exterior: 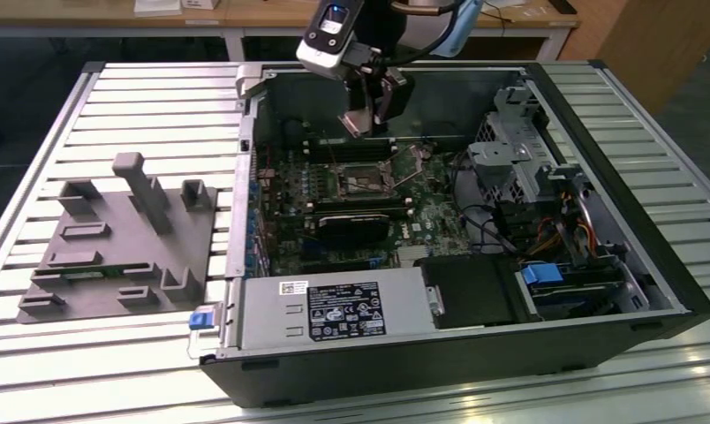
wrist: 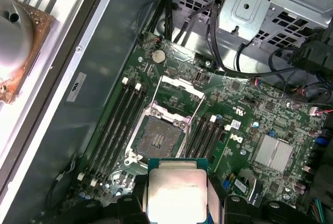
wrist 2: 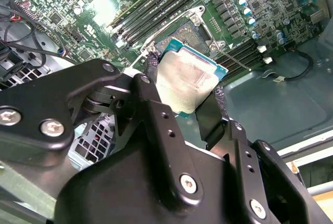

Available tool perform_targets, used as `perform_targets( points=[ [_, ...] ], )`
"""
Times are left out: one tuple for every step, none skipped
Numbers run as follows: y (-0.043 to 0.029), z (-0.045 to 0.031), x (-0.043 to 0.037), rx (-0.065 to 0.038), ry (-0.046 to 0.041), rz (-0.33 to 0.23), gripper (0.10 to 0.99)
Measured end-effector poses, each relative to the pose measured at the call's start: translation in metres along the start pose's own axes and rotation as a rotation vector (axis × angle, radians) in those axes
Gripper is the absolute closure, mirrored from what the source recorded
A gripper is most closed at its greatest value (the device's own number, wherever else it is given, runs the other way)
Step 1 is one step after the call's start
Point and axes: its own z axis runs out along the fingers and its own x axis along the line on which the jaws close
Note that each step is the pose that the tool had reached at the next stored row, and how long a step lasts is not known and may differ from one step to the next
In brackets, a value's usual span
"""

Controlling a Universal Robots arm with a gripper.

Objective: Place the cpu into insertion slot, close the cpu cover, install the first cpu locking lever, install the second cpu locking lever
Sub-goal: 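Place the cpu into insertion slot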

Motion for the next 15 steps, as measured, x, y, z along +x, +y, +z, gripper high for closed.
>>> perform_targets(
  points=[
    [0.0, 0.0002, 0.0, 0.0, -0.0001, 0.001, 0.545],
    [-0.0001, 0.0004, 0.0, 0.0, -0.0002, 0.002, 0.545],
    [-0.0001, 0.0007, 0.0, 0.0, -0.0003, 0.003, 0.545],
    [-0.0001, 0.001, 0.0, 0.0, -0.0004, 0.004, 0.545],
    [-0.0001, 0.0014, 0.0, 0.0, -0.0003, 0.004, 0.545],
    [-0.0001, 0.0017, 0.0, 0.0, -0.0004, 0.004, 0.545],
    [-0.0002, 0.002, 0.0, 0.0, -0.0005, 0.005, 0.545],
    [-0.0002, 0.0022, 0.0, 0.0, -0.0005, 0.005, 0.545],
    [-0.0002, 0.0024, 0.0, 0.0, -0.0006, 0.005, 0.545],
    [-0.0002, 0.0027, 0.0, 0.0, -0.0005, 0.005, 0.545],
    [-0.0003, 0.003, 0.0, 0.0, -0.0005, 0.005, 0.545],
    [-0.0003, 0.0032, 0.0, 0.0, -0.0005, 0.005, 0.545],
    [-0.0003, 0.0034, 0.0, 0.0, -0.0005, 0.005, 0.545],
    [-0.0003, 0.0037, 0.0, 0.0, -0.0005, 0.005, 0.545],
    [-0.0003, 0.0041, 0.0, 0.0, -0.0004, 0.005, 0.545]
  ],
)
